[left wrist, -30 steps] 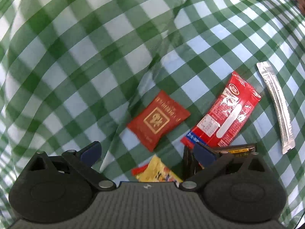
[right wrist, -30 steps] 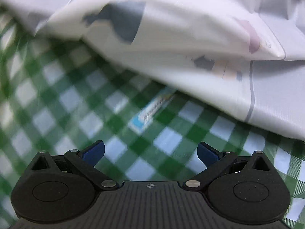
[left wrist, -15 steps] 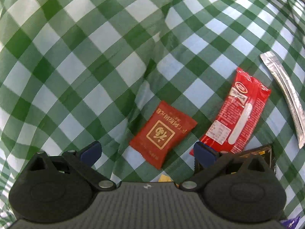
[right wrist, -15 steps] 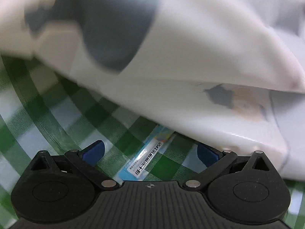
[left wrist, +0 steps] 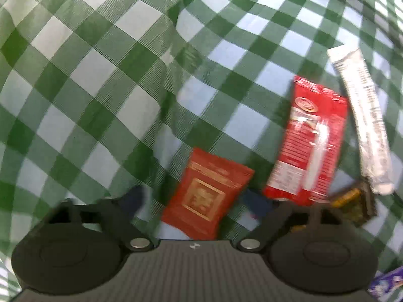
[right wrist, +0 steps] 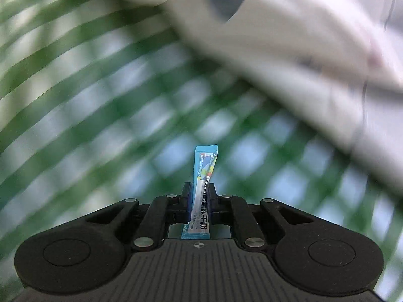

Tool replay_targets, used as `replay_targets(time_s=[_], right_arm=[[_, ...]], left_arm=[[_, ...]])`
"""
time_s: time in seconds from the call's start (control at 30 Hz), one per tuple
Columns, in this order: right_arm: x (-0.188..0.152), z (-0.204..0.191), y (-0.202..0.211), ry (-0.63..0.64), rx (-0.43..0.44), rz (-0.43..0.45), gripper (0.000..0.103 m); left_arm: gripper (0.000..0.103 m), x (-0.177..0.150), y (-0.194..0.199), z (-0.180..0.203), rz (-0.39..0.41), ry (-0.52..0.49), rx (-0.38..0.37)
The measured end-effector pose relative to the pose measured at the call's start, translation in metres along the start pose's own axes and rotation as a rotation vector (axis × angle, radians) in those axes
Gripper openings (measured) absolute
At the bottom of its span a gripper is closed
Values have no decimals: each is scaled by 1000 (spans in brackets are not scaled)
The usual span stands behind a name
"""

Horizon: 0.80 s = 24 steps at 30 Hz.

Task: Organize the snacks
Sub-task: 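Grasp the blue stick with the right tool while the left tool grasps the red packet, then carry both snacks over the box and open both tools to drop them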

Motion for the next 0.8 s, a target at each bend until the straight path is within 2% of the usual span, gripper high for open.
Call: replay_targets(time_s=[0.13,0.2,0.23,0.27,0.3,0.33,0.4,0.5,0.7,0.8], right_arm=[[-80,-27,71,20,155,-110,11],[-112,-46,103,13,183,-127,11],[-124,-50,118,2,189,-122,11],[-133,-54,133,-4,196,-119,11],[-142,-60,147,0,207,-113,11],[-153,-67,163,15,210,-107,11],[-167,-80,183,26,214,-110,11],[-187,-100,213,28,212,-116,11],[-195,-138,273,99,220,-65,11],[-199,-156,296,109,220,-70,11]], left_arm=[[103,0,-11,-22,-2,83,-99],[96,-3,-15,-33,-4,162,-165],[87,-5,-14,-37,-4,199,-203],[73,-5,-10,-39,9,216,-217],[63,-8,-4,-41,29,216,-216],[47,-5,5,-39,30,217,-212],[40,-8,13,-45,34,235,-209],[14,-14,35,-61,59,301,-241],[9,-50,108,-88,169,406,-283],[9,-70,145,-95,208,465,-304]])
Point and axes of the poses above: each gripper's, at about its wrist camera, not at the fingertips, and y roughly against the way its jaws point, z to its right, x to its top, the point moved 5 cm from there along -y, roughly the way its jaws point, and after that the axes turned 3 degrees about z, right-handed, at the moved point
